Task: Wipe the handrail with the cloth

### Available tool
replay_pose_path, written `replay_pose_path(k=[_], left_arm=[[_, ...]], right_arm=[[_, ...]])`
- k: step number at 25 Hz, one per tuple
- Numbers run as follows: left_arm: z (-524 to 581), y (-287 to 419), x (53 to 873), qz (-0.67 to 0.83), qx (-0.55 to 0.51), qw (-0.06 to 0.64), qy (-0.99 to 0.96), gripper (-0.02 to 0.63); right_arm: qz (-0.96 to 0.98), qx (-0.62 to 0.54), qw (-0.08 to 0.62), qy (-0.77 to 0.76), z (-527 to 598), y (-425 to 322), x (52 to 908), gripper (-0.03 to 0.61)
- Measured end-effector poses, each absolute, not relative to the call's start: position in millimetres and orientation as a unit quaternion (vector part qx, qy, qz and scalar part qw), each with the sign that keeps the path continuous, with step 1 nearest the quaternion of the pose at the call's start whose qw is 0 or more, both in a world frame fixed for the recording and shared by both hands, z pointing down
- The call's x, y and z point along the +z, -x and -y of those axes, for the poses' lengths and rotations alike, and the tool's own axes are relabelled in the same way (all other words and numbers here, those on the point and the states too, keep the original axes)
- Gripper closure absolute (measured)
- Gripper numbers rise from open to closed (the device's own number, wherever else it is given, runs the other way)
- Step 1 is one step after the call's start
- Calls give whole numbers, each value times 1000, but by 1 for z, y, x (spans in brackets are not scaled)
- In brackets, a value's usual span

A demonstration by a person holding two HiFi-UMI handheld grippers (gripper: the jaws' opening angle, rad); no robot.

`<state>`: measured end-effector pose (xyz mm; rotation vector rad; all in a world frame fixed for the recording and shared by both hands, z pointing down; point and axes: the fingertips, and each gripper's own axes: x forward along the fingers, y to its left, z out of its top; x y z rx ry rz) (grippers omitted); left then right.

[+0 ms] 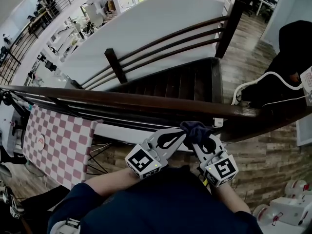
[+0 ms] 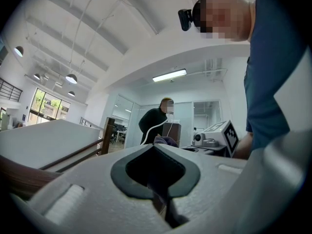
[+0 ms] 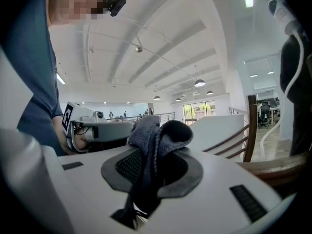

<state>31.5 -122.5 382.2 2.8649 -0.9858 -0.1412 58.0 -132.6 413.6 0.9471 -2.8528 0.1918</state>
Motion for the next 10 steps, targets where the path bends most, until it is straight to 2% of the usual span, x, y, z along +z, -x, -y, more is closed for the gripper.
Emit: replay_pose_path(k=[10], left_arm=[[119,-27,383,330,-46,56,-941,618]], right_arm=[[943,67,67,-320,131,-51,409,488]])
